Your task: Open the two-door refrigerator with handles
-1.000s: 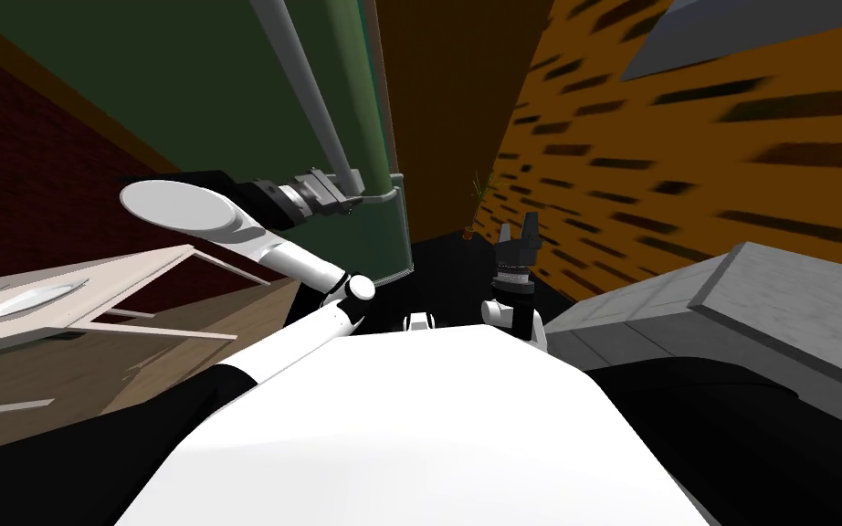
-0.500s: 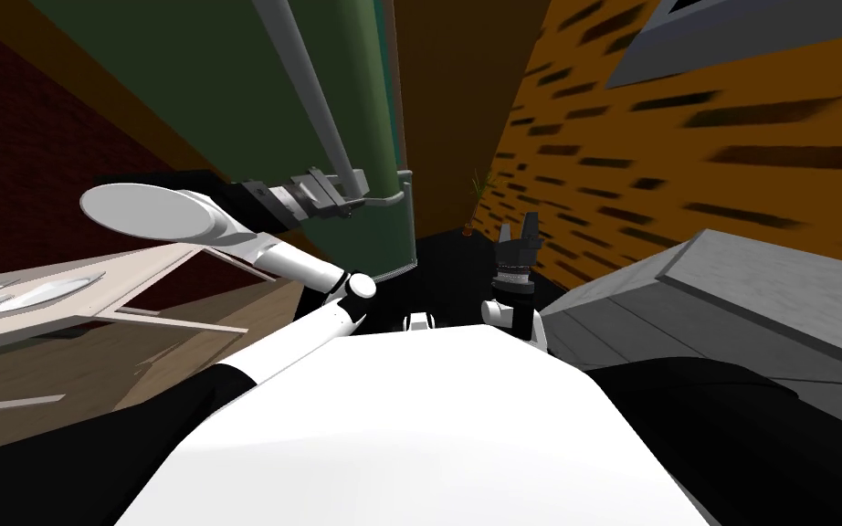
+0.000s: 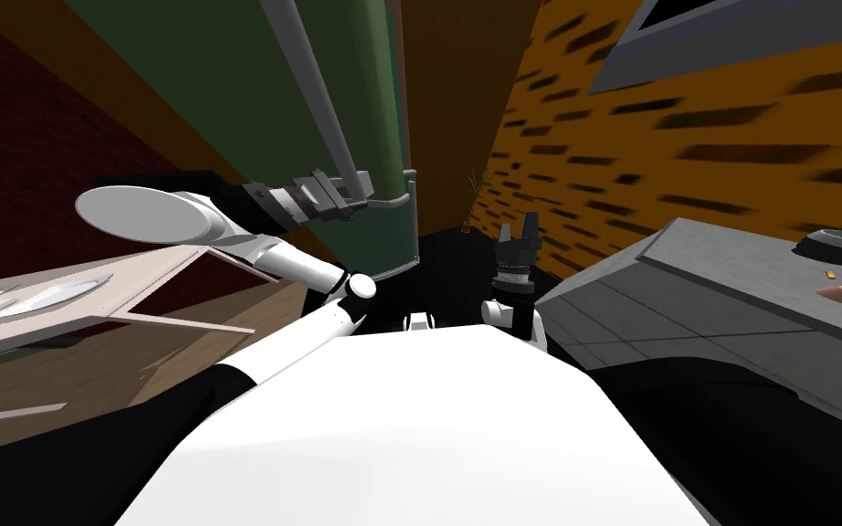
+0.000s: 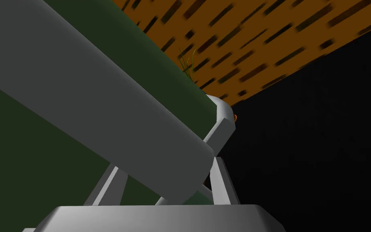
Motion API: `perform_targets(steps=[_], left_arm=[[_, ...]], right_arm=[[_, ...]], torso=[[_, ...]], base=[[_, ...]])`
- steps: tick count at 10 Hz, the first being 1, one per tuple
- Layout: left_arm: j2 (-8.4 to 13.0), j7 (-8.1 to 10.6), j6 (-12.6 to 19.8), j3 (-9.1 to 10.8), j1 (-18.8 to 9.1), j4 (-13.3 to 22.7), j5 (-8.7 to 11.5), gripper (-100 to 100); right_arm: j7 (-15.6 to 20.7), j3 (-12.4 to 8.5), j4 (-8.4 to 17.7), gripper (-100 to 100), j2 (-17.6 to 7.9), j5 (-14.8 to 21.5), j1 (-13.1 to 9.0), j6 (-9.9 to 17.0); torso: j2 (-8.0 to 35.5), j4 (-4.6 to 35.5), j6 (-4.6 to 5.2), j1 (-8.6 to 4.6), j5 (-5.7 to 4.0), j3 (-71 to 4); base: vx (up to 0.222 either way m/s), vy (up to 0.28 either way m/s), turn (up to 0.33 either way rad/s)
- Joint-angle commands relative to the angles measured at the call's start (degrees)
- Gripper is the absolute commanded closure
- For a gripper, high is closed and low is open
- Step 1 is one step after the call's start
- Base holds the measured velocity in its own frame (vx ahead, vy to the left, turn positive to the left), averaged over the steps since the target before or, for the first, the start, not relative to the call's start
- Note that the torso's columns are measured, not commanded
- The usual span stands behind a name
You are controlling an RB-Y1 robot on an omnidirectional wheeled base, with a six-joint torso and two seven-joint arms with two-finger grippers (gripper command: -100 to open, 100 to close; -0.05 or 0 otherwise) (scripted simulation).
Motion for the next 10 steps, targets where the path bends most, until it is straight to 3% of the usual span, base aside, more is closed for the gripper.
perform_targets(steps=[1, 3, 8, 10], left_arm=[[0.2, 0.44, 0.2, -0.24, 0.0, 0.3, 1.6, 100], [0.3, 1.35, 0.8, -0.76, 0.2, 0.6, 4.4, 100], [0.4, 2.26, 1.5, -1.29, 0.3, 1.0, 7.1, 100], [0.6, 3.18, 2.1, -1.81, 0.5, 1.3, 9.9, 100]], right_arm=[[0.0, 0.0, 0.0, 0, 0.0, 0.0, 0.0, 0.0], [0.0, 0.0, 0.0, 0, 0.0, 0.0, 0.0, 0.0], [0.0, 0.0, 0.0, 0, 0.0, 0.0, 0.0, 0.0], [0.0, 0.0, 0.0, 0, 0.0, 0.0, 0.0, 0.0]], torso=[[0.0, 0.0, 0.01, 0.05, 0.02, 0.0], [-0.2, 0.0, -0.03, 0.17, 0.02, -0.2], [-0.1, 0.1, -0.03, 0.13, 0.00, -0.2], [0.0, 0.1, -0.03, 0.24, 0.04, -0.1]], base=[[-0.144, 0.185, -0.050], [-0.145, 0.247, -0.126], [-0.132, 0.186, -0.060], [-0.170, 0.230, -0.114]])
